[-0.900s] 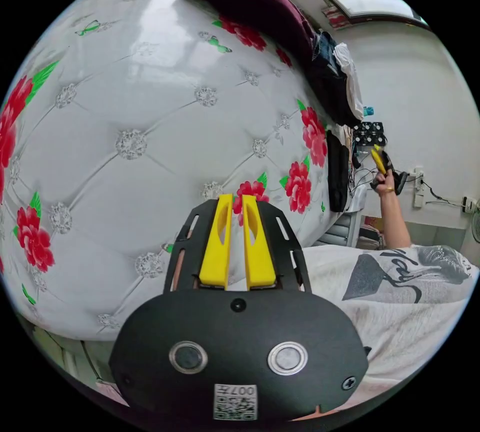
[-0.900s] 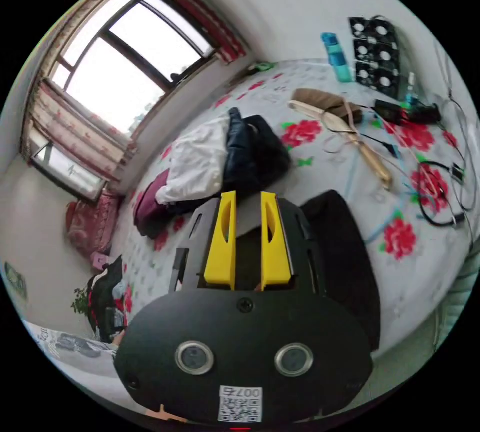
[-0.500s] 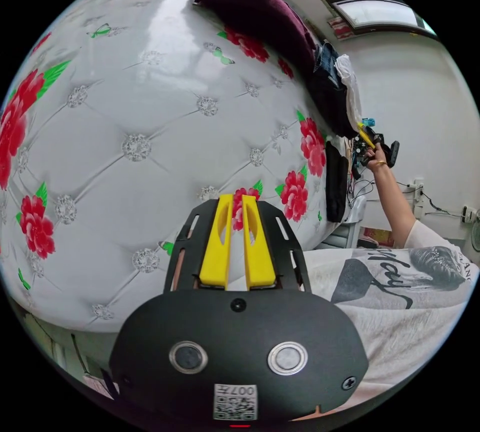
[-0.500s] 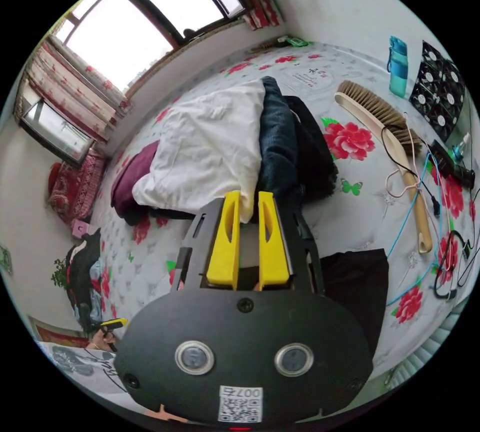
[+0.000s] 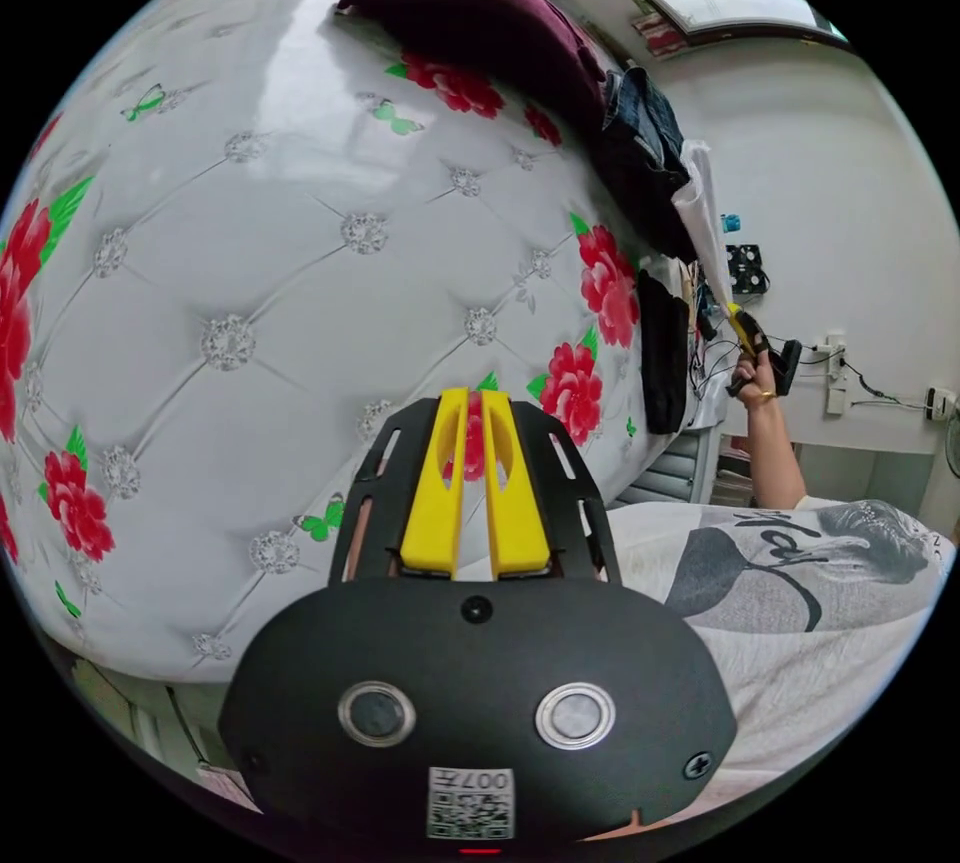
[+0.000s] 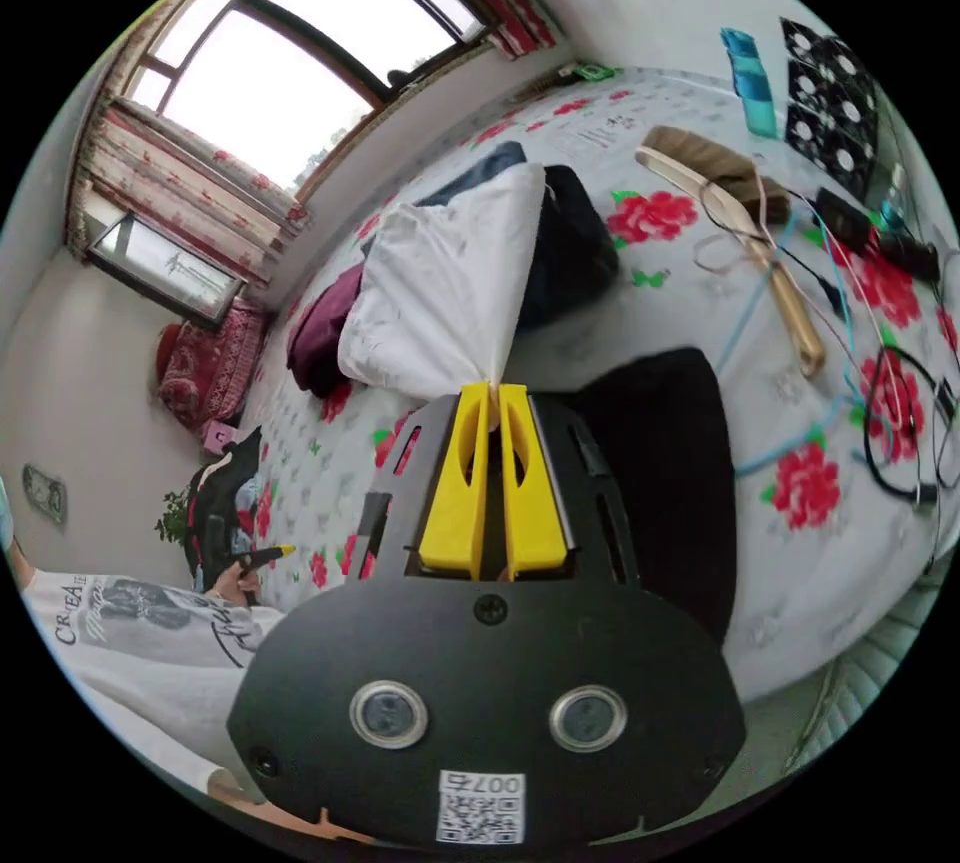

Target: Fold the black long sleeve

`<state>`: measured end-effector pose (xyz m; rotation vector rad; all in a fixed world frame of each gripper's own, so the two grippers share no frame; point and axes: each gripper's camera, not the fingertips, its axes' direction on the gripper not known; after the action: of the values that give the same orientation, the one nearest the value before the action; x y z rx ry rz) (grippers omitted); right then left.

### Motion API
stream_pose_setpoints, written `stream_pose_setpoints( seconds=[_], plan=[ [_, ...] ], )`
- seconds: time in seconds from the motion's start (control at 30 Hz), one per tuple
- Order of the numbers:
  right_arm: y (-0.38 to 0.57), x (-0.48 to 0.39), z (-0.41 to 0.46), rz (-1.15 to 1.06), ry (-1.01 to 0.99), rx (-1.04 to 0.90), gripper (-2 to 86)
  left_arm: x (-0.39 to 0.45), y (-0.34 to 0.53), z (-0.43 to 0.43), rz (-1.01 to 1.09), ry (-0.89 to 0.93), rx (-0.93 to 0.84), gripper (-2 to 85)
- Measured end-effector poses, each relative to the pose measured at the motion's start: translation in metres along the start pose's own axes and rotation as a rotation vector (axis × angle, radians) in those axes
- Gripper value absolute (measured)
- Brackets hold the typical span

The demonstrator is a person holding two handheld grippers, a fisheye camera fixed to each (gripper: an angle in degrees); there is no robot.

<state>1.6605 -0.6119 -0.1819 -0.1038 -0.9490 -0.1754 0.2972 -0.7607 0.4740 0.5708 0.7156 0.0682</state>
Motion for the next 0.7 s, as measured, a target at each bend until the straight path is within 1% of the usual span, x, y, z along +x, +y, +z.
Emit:
stream_pose_setpoints(
  seconds=[0.27,0.3,0.37,0.43,0.5,0.53,0.6,0.67,0.7],
  plan=[
    [0.141,0.108,-0.033,0.305,0.12,-0.156,0.0,0.02,0.006,-0.003,0.037,-0.003,-0.029,-0.7],
    [0.15,0.116,-0.034,0.331,0.121,-0.157,0.0,0.022,0.008,-0.005,0.035,-0.003,-0.032,-0.7],
    [0.177,0.141,-0.04,0.451,0.076,-0.1,0.4,0.024,0.011,-0.008,0.031,-0.006,-0.038,-0.7],
    [0.187,0.144,-0.045,0.516,0.095,-0.041,0.8,0.029,0.015,-0.014,0.028,-0.011,-0.036,-0.8],
    [0.186,0.128,-0.048,0.485,0.152,-0.01,1.4,0.033,0.018,-0.022,0.029,-0.016,-0.026,-0.8],
    [0.181,0.109,-0.048,0.429,0.207,0.003,1.8,0.036,0.021,-0.026,0.029,-0.019,-0.02,-0.8],
    [0.168,0.064,-0.041,0.276,0.278,0.024,2.3,0.039,0.024,-0.032,0.026,-0.022,-0.017,-0.8],
    [0.153,-0.009,-0.009,0.009,0.325,0.024,2.9,0.042,0.028,-0.037,0.021,-0.024,-0.017,-0.8],
    [0.151,-0.025,0.003,-0.05,0.332,0.015,3.0,0.044,0.03,-0.04,0.016,-0.024,-0.019,-0.8]
  ],
)
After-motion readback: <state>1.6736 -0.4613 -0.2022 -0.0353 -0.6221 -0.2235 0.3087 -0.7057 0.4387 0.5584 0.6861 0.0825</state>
